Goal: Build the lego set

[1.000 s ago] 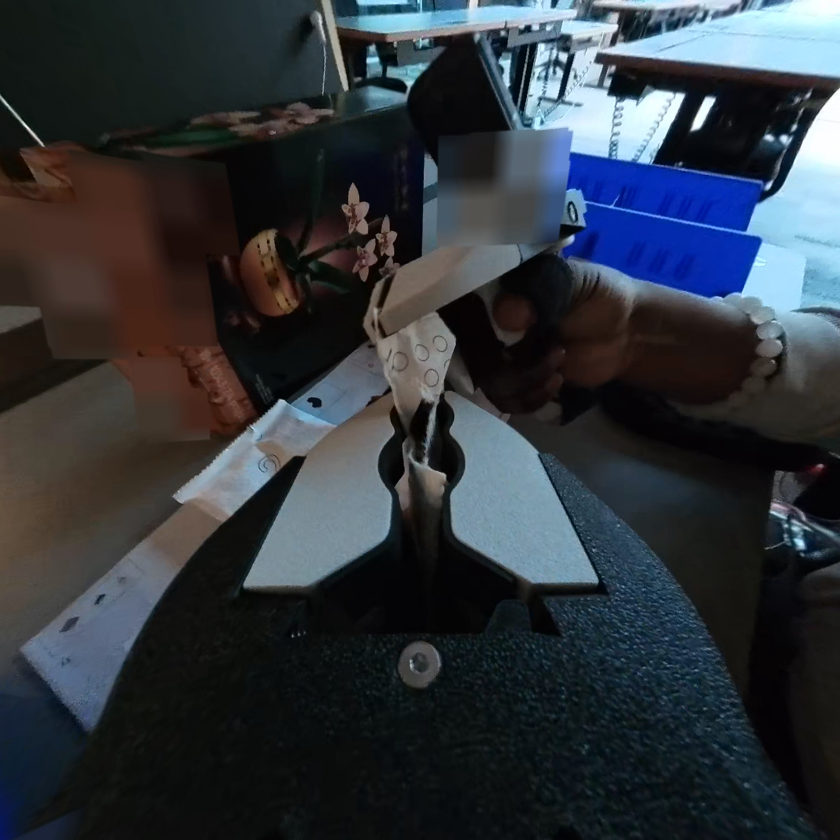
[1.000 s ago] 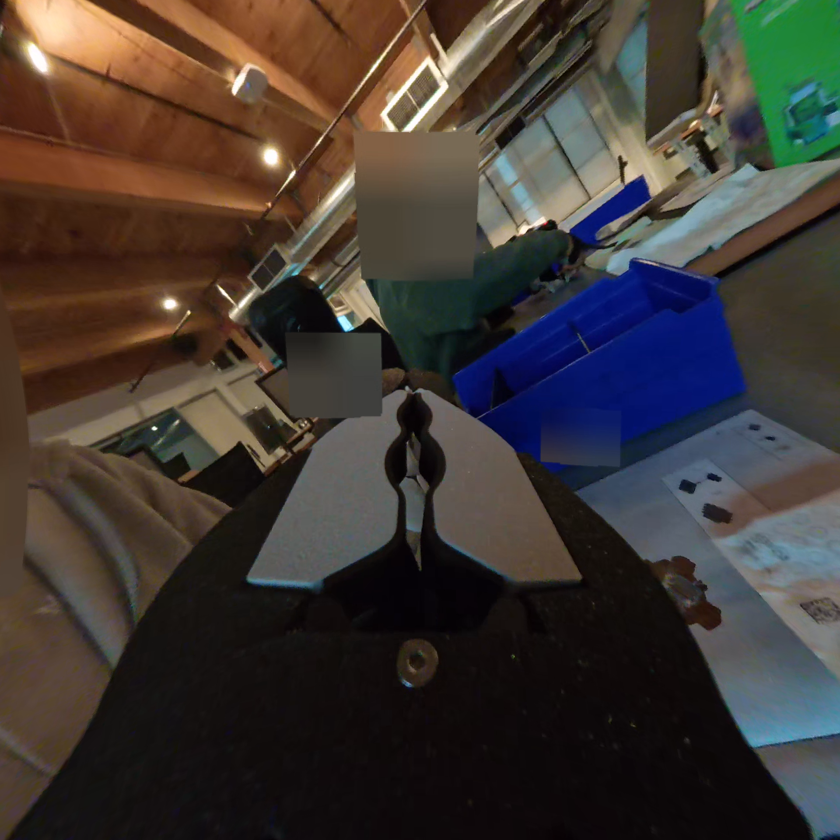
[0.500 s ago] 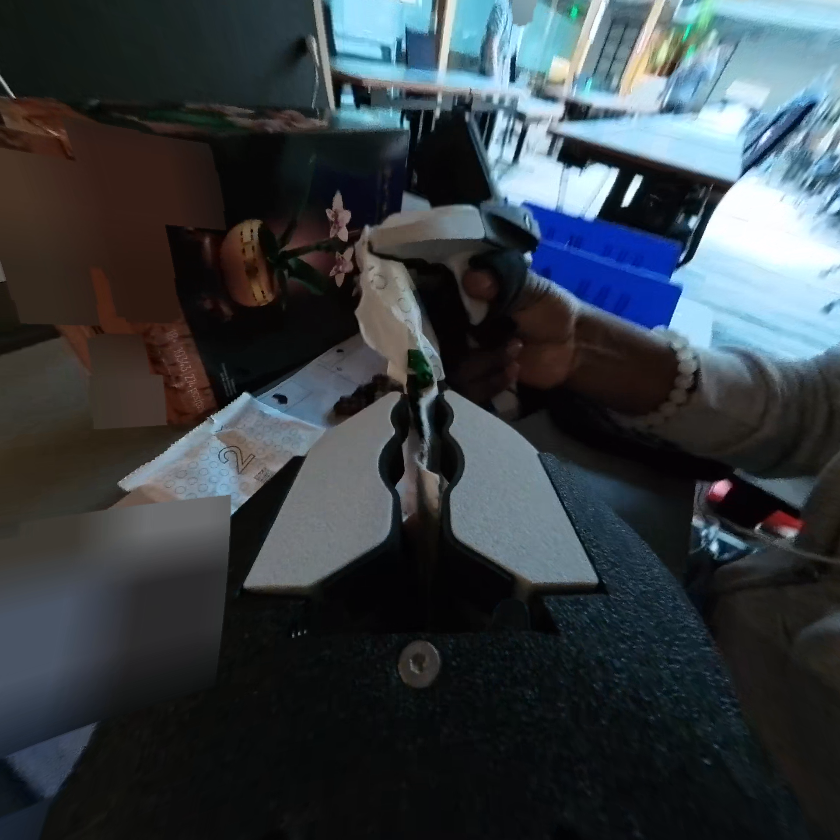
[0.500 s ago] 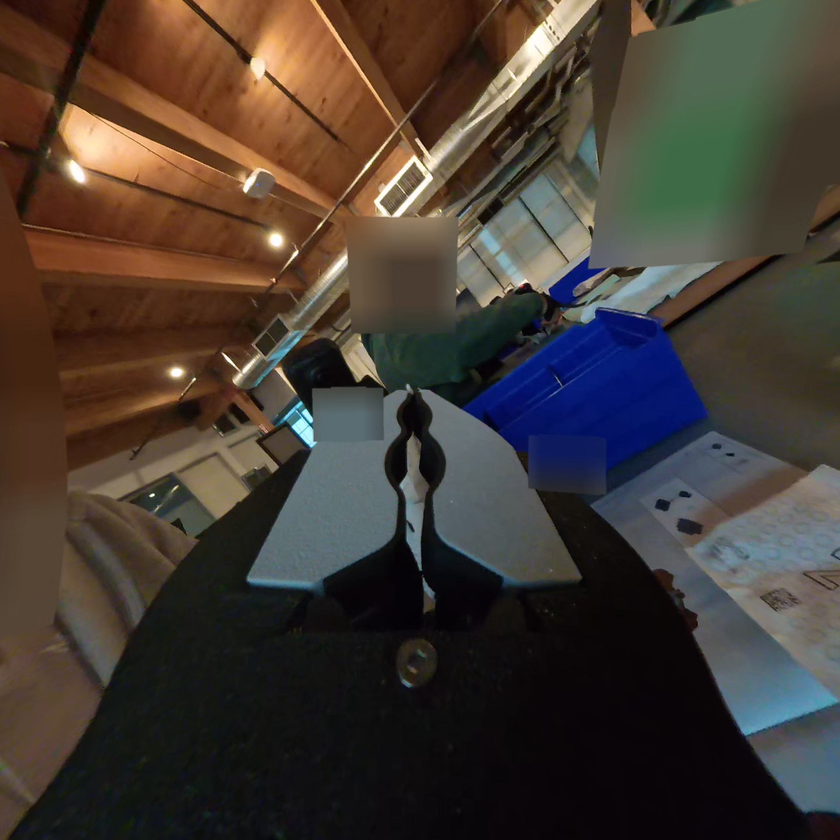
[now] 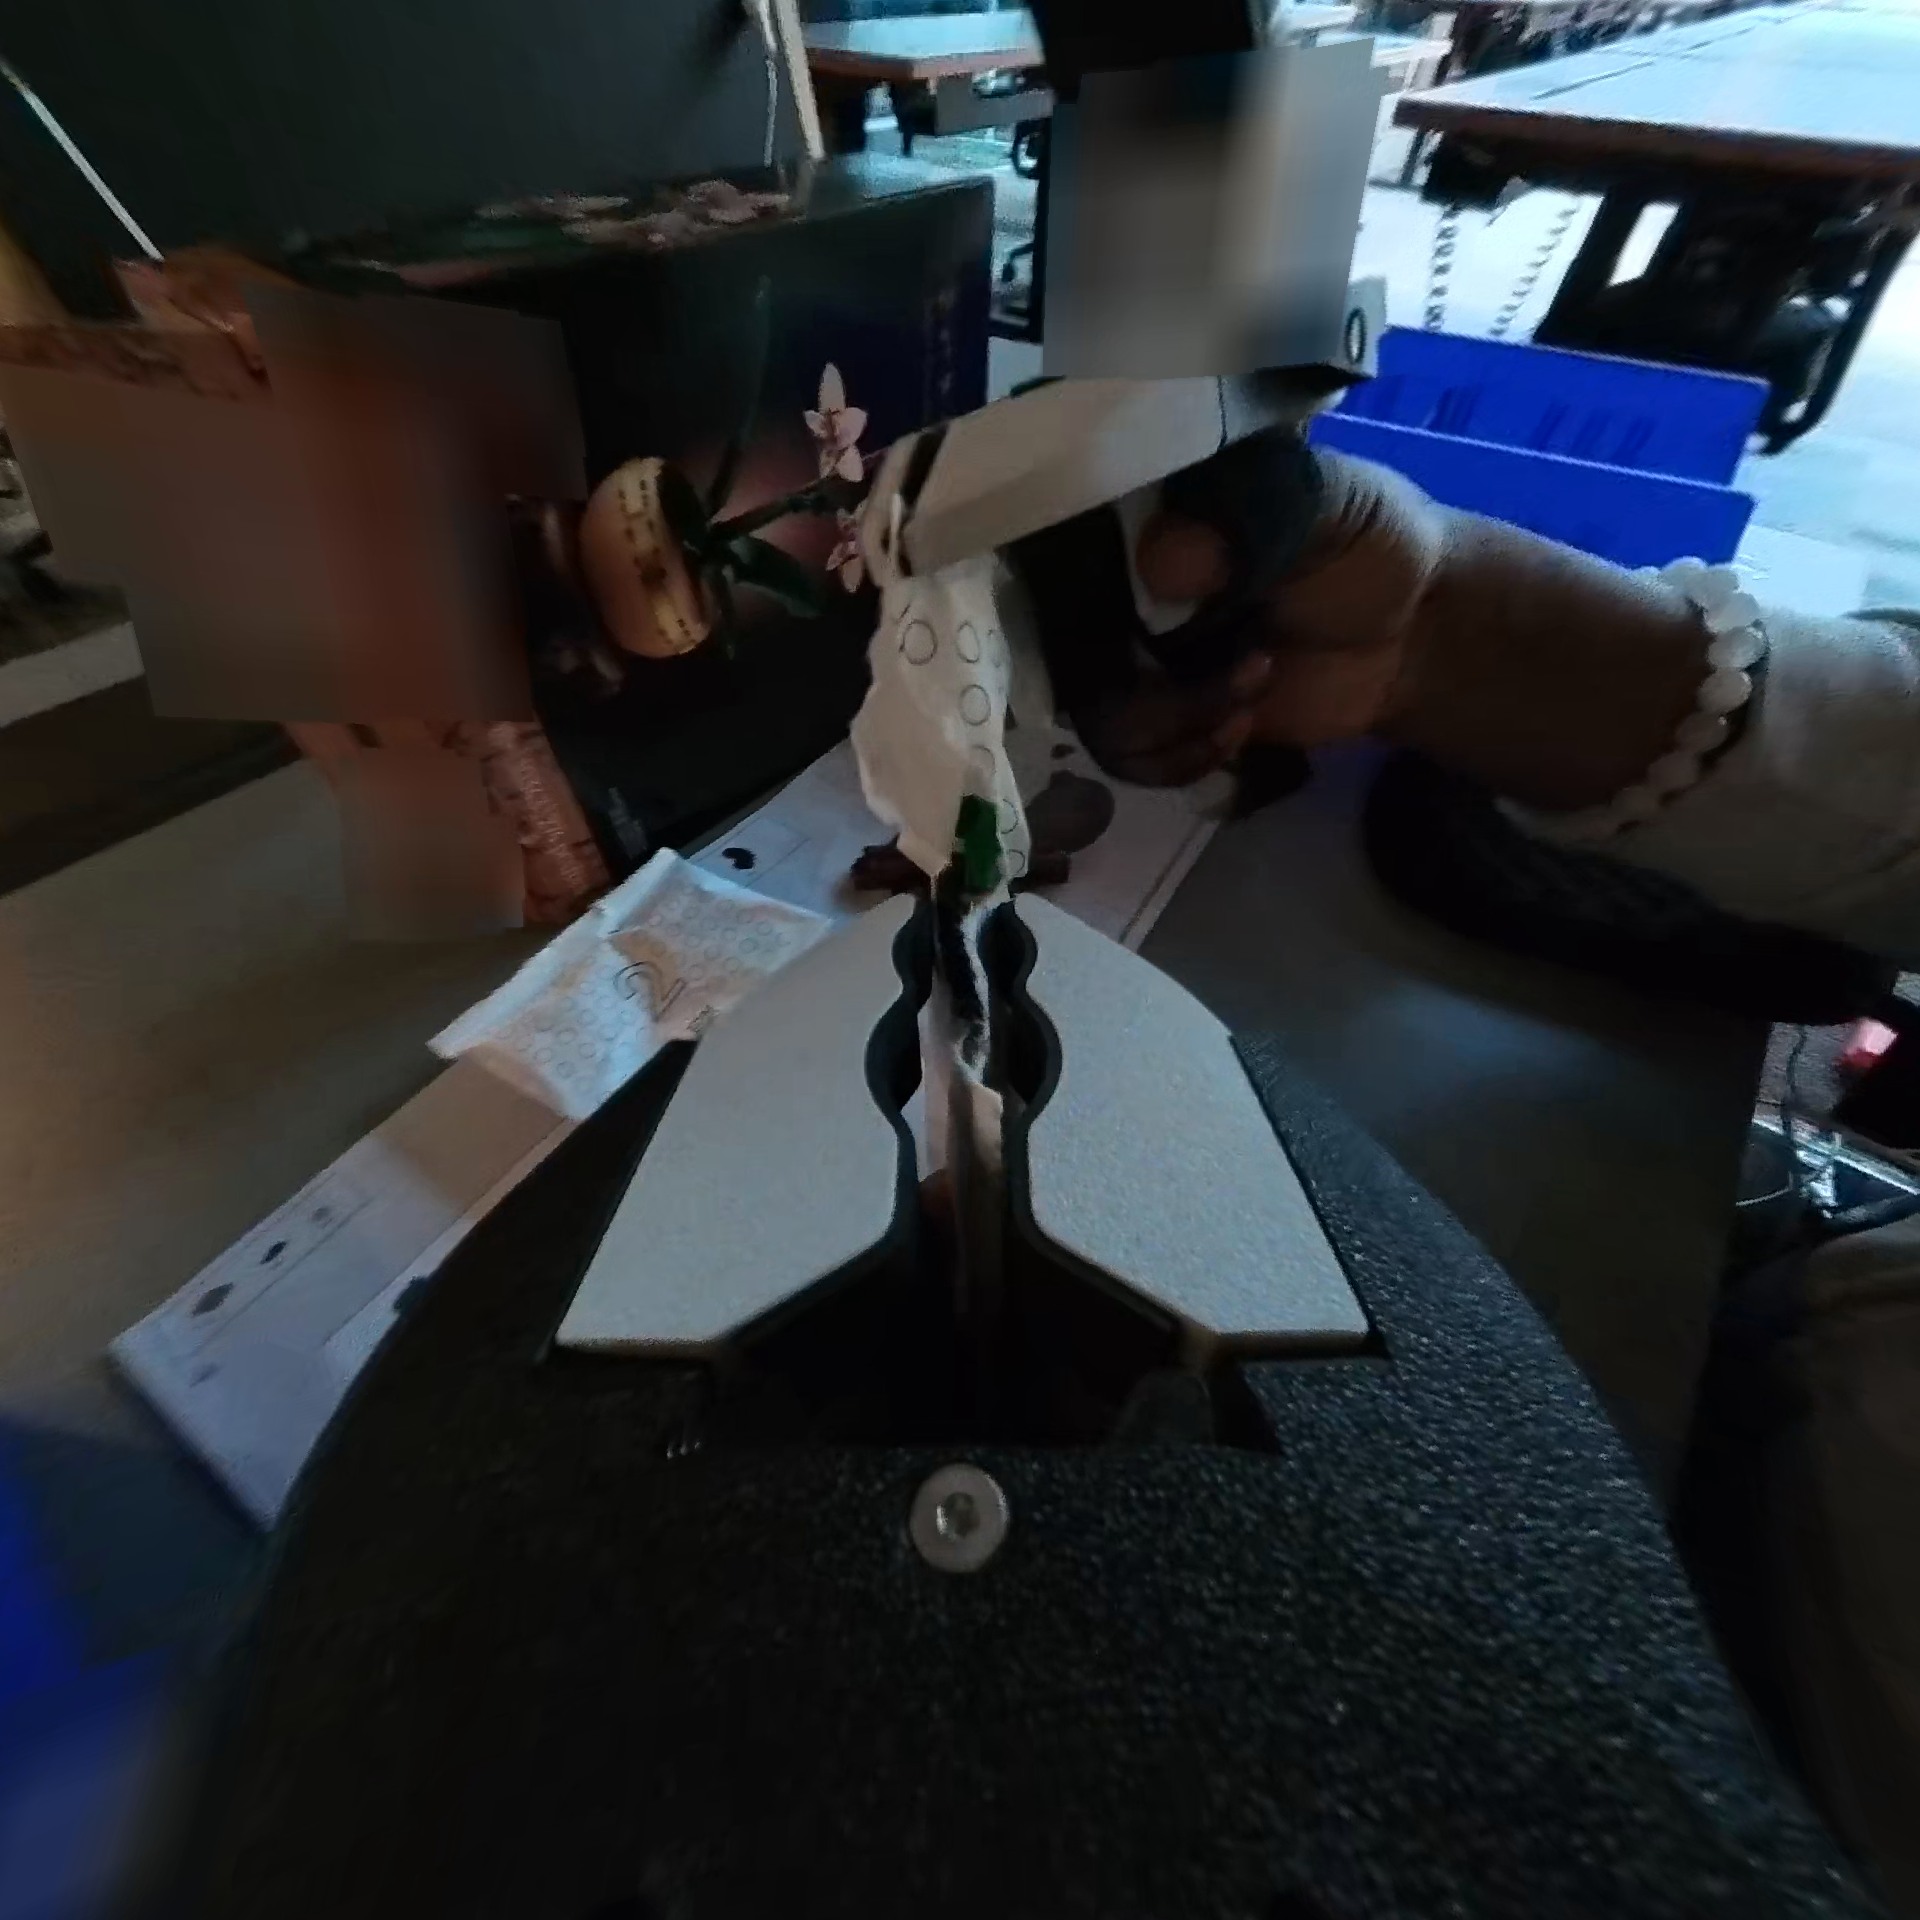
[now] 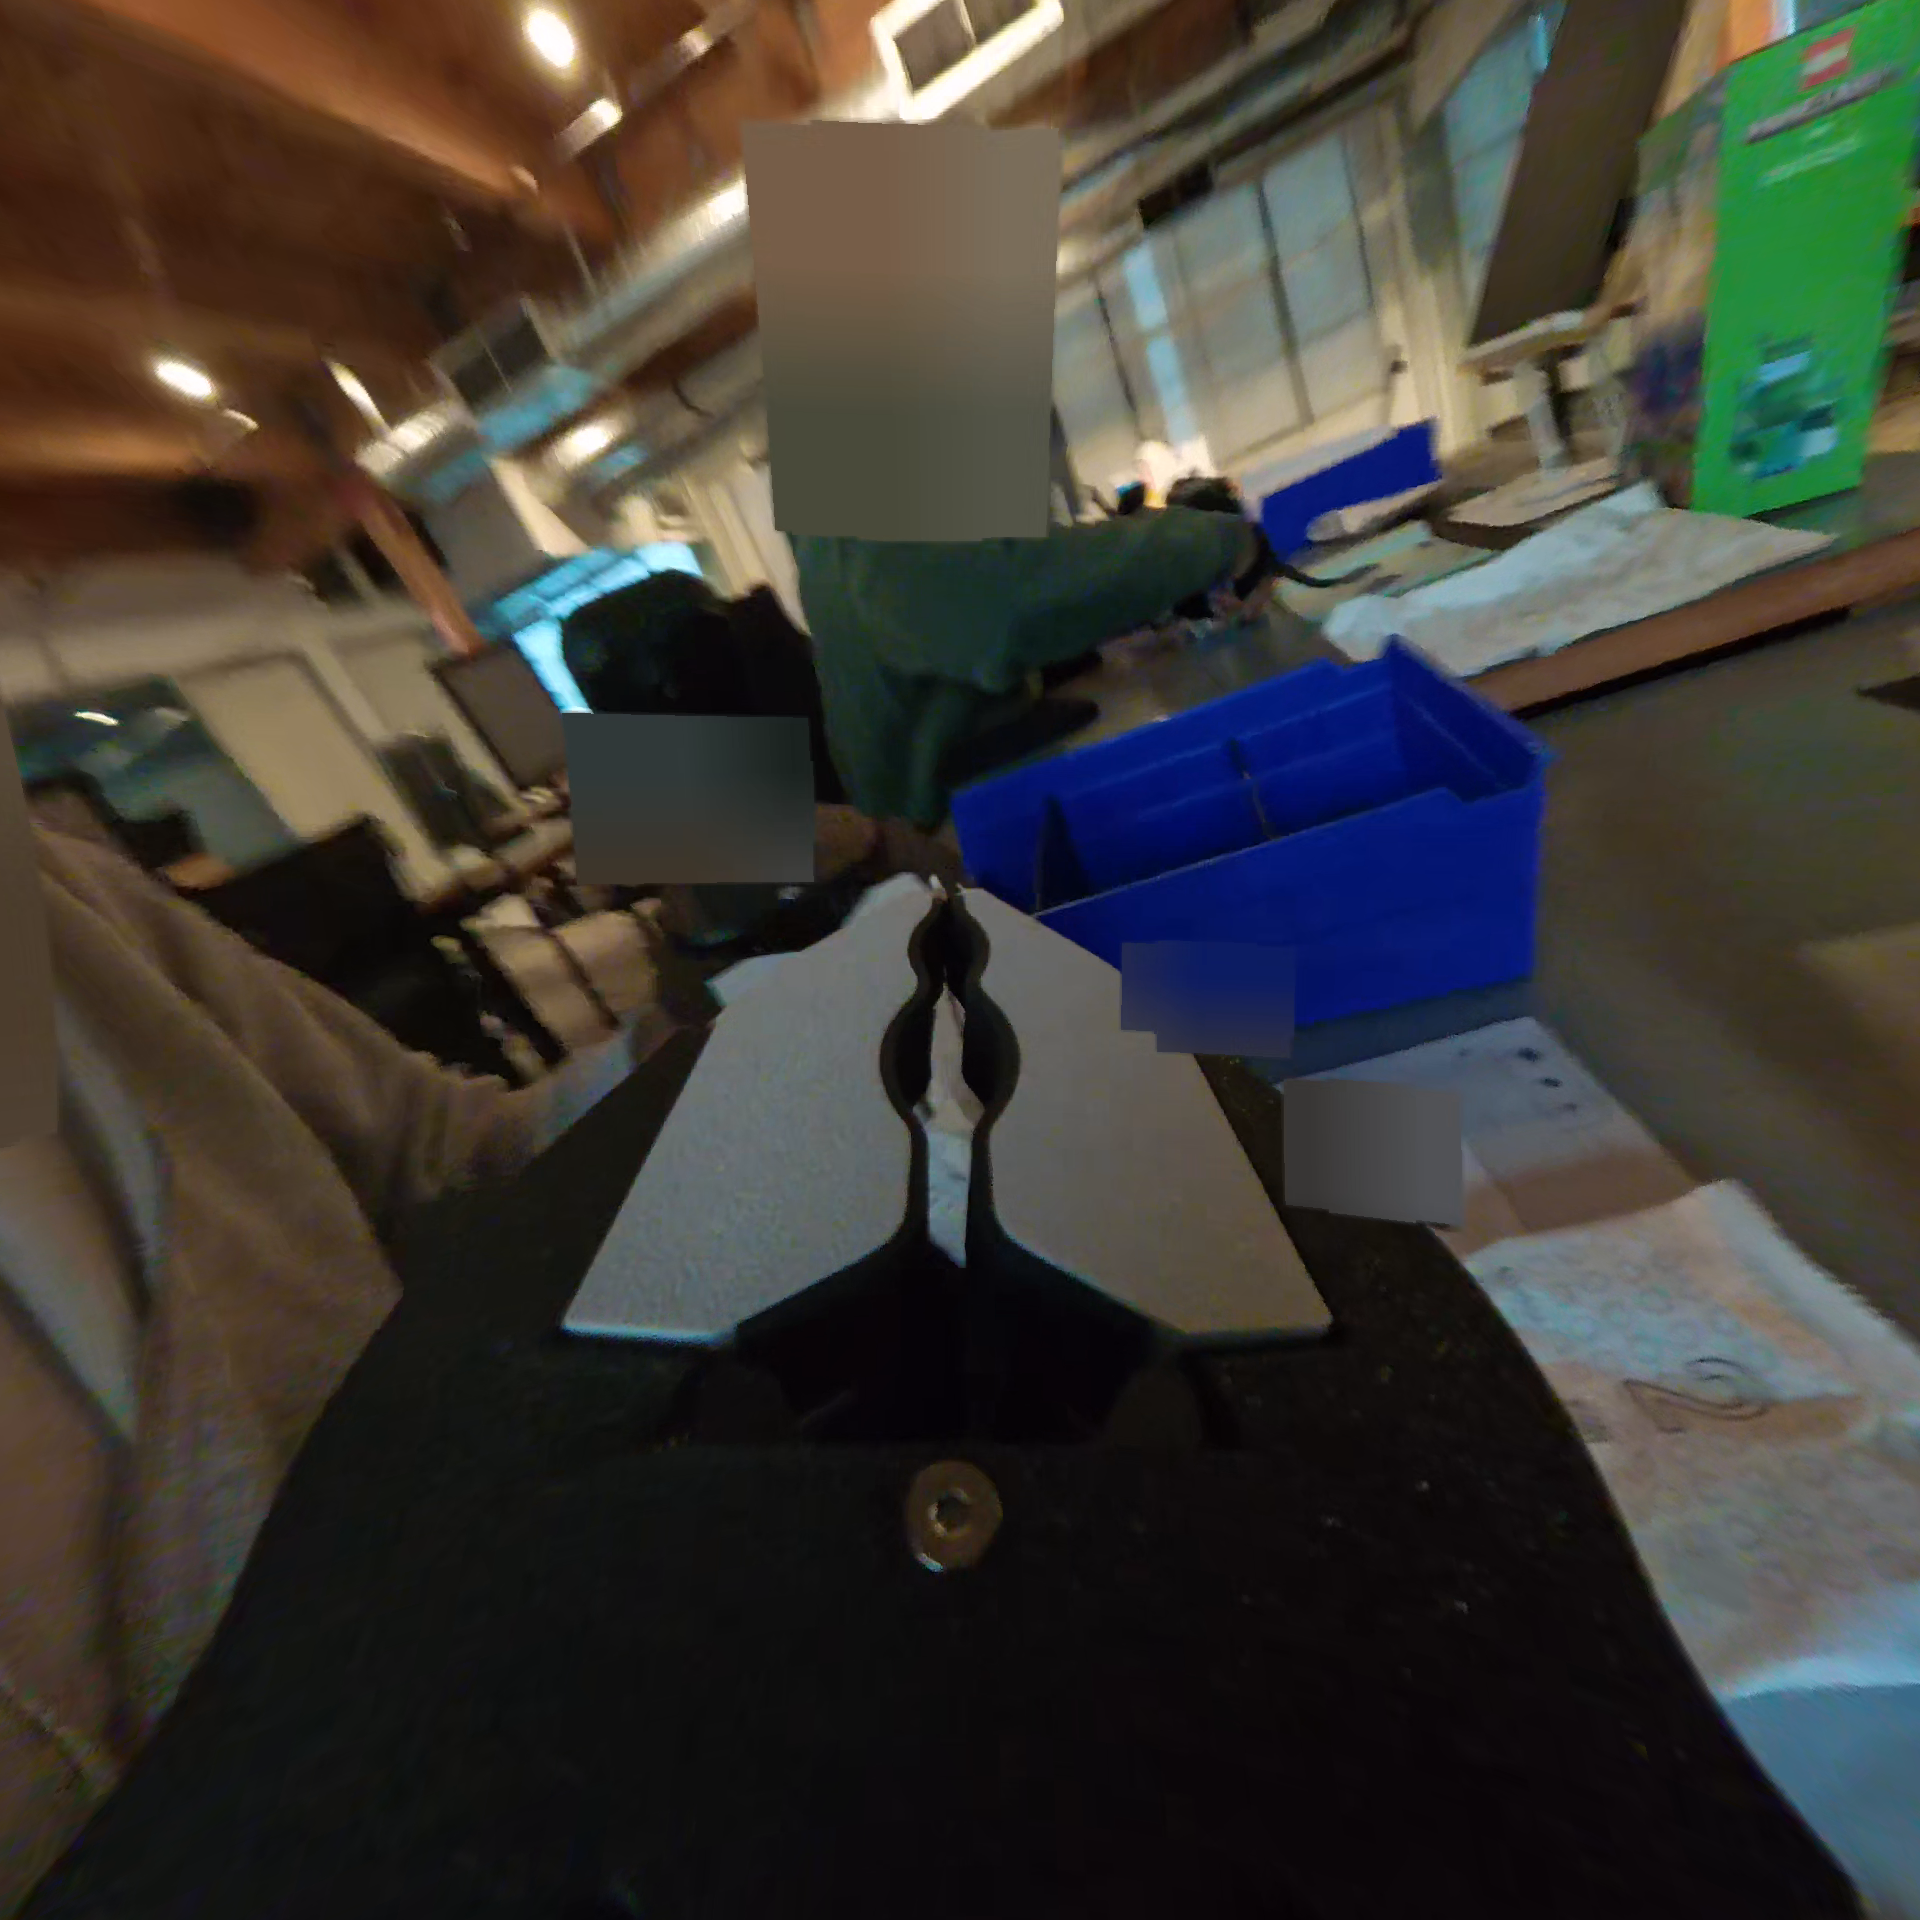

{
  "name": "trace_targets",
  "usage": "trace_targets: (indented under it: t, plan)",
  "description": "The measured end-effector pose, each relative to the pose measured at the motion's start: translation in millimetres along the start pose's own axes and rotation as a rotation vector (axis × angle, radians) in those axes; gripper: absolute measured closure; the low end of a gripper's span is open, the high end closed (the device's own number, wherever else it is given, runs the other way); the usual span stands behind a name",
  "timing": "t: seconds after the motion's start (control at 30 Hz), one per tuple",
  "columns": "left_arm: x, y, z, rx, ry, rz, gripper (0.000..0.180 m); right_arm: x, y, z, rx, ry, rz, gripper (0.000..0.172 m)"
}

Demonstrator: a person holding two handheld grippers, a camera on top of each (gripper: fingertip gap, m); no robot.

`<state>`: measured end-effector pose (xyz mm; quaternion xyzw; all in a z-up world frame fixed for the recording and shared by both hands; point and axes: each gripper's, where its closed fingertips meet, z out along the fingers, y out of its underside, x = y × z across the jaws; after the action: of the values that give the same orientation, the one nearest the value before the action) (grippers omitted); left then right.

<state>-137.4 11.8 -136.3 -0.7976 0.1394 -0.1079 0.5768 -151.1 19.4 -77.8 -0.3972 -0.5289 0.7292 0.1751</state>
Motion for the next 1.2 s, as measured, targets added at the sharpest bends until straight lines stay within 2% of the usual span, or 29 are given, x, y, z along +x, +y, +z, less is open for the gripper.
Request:
trace_targets:
  t: [0.2,0.37,0.6,0.73,0.87,1.07,1.13,1.2]
  plan:
    - [0,-7,-10,0.09,-0.008,-0.064,0.169,11,-7,3,0.05,0.086,-0.007,0.172]
    - [1,-9,-10,0.16,-0.036,-0.103,0.169,18,-7,-3,0.155,0.094,0.099,0.172]
    - [-4,-1,-9,0.14,-0.075,-0.123,0.169,32,5,-9,0.204,0.144,0.202,0.172]
    - [-6,0,-16,0.121,-0.096,-0.145,0.169,33,6,0,0.213,0.121,0.233,0.172]
    - [-22,-7,-55,0.082,-0.178,-0.128,0.169,25,-4,48,0.125,0.036,0.192,0.172]
    - [-68,-15,-150,-0.008,-0.4,-0.08,0.169,16,-19,157,-0.009,-0.092,0.131,0.172]
    - [-86,-9,-177,-0.046,-0.462,-0.092,0.169,22,-14,188,-0.047,-0.08,0.114,0.172]
    - [-102,2,-196,-0.052,-0.488,-0.149,0.169,30,-9,214,-0.046,-0.077,0.177,0.172]
